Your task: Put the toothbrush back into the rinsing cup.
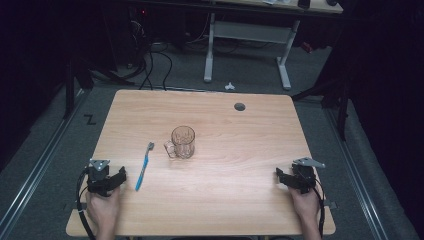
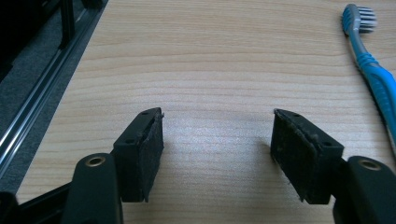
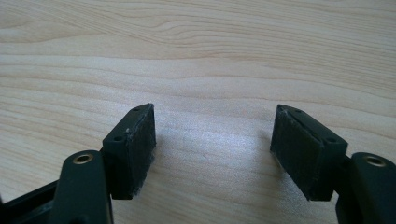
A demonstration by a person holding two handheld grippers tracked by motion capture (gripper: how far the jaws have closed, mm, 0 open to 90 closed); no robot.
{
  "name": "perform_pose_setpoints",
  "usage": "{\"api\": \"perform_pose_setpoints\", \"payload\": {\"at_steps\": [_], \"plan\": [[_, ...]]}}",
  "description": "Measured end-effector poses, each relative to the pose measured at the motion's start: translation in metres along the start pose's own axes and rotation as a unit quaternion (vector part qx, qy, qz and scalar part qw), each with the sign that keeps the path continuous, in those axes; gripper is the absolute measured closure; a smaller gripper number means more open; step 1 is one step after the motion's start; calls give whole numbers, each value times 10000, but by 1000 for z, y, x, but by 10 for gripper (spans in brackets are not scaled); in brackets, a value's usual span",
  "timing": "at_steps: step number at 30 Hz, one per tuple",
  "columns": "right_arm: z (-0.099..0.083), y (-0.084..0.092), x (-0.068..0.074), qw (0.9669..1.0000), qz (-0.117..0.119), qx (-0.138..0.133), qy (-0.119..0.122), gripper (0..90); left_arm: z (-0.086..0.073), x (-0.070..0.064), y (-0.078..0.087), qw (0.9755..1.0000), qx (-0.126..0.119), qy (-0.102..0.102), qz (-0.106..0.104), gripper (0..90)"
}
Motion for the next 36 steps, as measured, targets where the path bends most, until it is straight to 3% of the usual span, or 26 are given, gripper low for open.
{"api": "perform_pose_setpoints", "payload": {"at_steps": [19, 28, 36], "plan": [[0, 0, 0, 10000, 1, 1, -1, 310, -1, -6, 2, 9999, -8, -66, -80, 331], [0, 0, 0, 10000, -2, -2, 7, 310, 0, -11, 2, 9993, -30, -185, -333, 262], [0, 0, 0, 10000, -1, -1, 5, 310, 0, -12, 1, 9986, -18, -322, -419, 250]]}}
Point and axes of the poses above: each handheld gripper's, and its own axes: y roughly backward along the jaws, z roughly out of its top, x roughly to its left, the point moved 10 cm from there along -y, roughly forward along the jaws, and after that the axes turned 14 degrees about -y, right-handed, at the moved point
